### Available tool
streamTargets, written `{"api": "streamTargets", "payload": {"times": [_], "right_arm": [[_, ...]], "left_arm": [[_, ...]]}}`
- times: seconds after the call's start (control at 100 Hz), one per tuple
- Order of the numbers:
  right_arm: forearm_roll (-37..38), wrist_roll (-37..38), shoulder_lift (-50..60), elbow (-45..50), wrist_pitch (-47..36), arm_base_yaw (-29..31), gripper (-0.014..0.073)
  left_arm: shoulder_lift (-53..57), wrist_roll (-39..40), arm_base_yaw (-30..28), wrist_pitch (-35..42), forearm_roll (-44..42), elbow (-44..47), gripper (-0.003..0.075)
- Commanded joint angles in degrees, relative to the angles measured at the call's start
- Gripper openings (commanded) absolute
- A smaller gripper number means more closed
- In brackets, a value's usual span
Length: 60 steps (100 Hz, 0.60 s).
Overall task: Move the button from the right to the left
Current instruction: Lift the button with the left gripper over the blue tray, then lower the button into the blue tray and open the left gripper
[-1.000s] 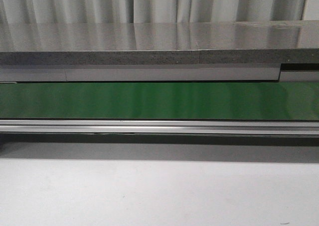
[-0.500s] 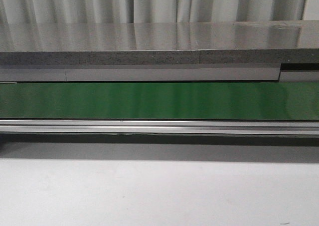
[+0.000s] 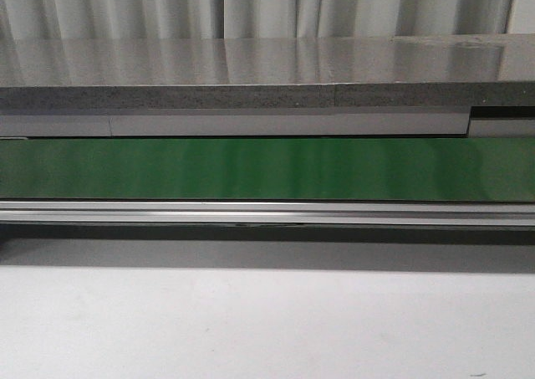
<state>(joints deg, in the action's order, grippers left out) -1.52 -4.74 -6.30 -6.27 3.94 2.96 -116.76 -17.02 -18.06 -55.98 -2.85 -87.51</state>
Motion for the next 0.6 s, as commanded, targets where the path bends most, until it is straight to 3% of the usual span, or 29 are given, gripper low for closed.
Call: {"api": "streamTargets", "payload": {"times": [0.0, 0.17, 0.59], "right_arm": [[0.48, 0.23, -0.39, -1.39, -4.95, -0.19, -0.0067], [0.48, 0.23, -0.39, -1.39, -4.95, -0.19, -0.0067], [0.48, 0.23, -0.39, -1.39, -4.95, -0.19, -0.0067]], "left_arm": [[2.95, -1.10, -0.08, 1.34, 0.47, -1.47, 0.0266], [2.95, -1.10, -0.08, 2.11, 0.47, -1.47, 0.0430], [6.16, -1.00, -0.08, 3.58, -0.26, -1.70, 0.0414]]}}
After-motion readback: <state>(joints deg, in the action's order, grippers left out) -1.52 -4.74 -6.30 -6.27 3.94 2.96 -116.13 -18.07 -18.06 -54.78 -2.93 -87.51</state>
